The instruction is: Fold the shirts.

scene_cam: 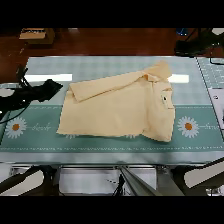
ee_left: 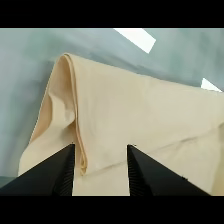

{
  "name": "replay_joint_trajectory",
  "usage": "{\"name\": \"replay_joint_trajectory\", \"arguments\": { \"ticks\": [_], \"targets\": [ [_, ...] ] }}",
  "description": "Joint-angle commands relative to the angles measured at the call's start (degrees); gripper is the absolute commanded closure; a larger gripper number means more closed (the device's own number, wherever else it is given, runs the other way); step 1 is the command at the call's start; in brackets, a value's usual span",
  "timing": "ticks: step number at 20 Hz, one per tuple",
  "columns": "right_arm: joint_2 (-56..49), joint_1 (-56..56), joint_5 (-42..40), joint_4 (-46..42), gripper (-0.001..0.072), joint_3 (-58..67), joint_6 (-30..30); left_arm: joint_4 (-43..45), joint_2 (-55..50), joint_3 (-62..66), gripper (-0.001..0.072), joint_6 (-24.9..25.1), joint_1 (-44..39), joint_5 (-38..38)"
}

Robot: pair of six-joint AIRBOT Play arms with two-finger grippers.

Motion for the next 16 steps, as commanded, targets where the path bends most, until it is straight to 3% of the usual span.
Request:
{"name": "replay_joint_trajectory", "arguments": {
  "ticks": [1, 3, 5, 6, 7, 9, 13, 16],
  "targets": [
    [4.2, -1.92, 14.19, -10.75, 0.0399, 0.0, -3.23, 5.53, -0.2, 4.94, 0.0311, -1.55, 8.85, -19.67],
    [4.7, -5.42, 20.98, -12.07, 0.0399, -0.04, -2.21, 14.67, -0.26, 4.5, 0.0311, -7.72, 13.35, -29.14],
    [4.94, -9.55, 25.68, -7.93, 0.0397, -3.37, -1.92, 23.39, -0.24, 0.98, 0.031, -8.92, 14.71, -34.56],
    [5.11, -11.63, 27.15, -4.24, 0.0353, -6.16, -1.97, 25.49, -0.24, -1.77, 0.0288, -8.85, 14.69, -35.01],
    [5.64, -13.31, 27.54, -0.52, 0.0349, -9.42, -2.32, 25.66, -0.26, -4.5, 0.0187, -8.63, 14.71, -34.58],
    [7.89, -15.98, 25.33, 4.52, 0.0275, -17.0, -3.45, 25.62, -0.26, -8.92, 0.0145, -7.06, 14.69, -32.76],
    [14.64, -18.75, 14.69, 5.03, 0.0276, -30.62, -5.07, 25.57, -0.39, -12.15, 0.0145, -6.27, 14.64, -29.22],
    [18.12, -19.74, 11.43, 5.09, 0.0275, -36.61, -6.73, 24.26, -2.05, -12.28, 0.0145, -6.32, 13.07, -26.95]
  ]
}}
